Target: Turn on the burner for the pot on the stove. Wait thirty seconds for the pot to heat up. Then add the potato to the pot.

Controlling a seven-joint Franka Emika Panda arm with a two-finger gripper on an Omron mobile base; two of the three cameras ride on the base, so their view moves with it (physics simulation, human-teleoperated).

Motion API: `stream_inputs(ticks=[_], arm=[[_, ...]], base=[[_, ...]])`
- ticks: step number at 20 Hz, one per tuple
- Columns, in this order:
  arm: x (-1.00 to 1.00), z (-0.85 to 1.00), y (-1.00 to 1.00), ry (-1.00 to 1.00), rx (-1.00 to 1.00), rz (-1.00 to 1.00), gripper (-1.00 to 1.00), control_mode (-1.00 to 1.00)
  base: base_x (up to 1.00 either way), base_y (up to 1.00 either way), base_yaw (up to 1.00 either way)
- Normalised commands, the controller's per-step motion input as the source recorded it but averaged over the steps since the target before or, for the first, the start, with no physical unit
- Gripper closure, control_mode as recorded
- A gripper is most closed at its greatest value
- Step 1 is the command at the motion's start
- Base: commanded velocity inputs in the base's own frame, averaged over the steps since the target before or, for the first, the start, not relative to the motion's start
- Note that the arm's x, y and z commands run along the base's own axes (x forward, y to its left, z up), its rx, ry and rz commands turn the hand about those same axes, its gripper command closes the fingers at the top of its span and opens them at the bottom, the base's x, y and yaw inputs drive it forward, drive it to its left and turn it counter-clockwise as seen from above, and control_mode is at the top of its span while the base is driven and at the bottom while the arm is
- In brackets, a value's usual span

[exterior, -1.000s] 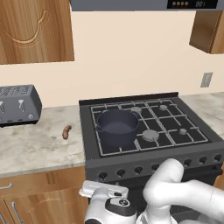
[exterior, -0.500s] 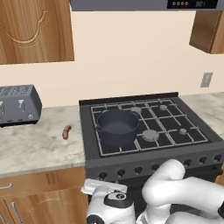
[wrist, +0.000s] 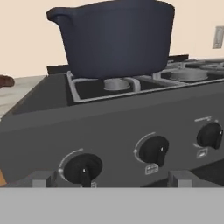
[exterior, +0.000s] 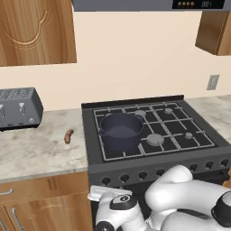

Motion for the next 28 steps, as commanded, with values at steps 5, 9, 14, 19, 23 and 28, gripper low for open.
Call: stream_inputs(ticks=[5,9,14,19,23,28], arm=[[0.2,-0.22,0.0,-0.06,0.0,0.04,-1.0,-1.0],[0.15,-0.11,0.02,-0.07,0.0,0.03,-1.0,-1.0],[0.16,-0.01,0.01,-0.13,0.0,0.0,-1.0,-1.0],[0.19,-0.16,0.0,-0.07,0.0,0.0,-1.0,-1.0],[0.17,-0.31,0.0,-0.04,0.0,0.01,-1.0,-1.0],[0.15,-0.32,0.0,-0.05,0.0,0.01,-1.0,-1.0]], base=[[0.0,0.0,0.0],[0.0,0.0,0.0],[0.0,0.0,0.0],[0.0,0.0,0.0],[0.0,0.0,0.0],[0.0,0.0,0.0]])
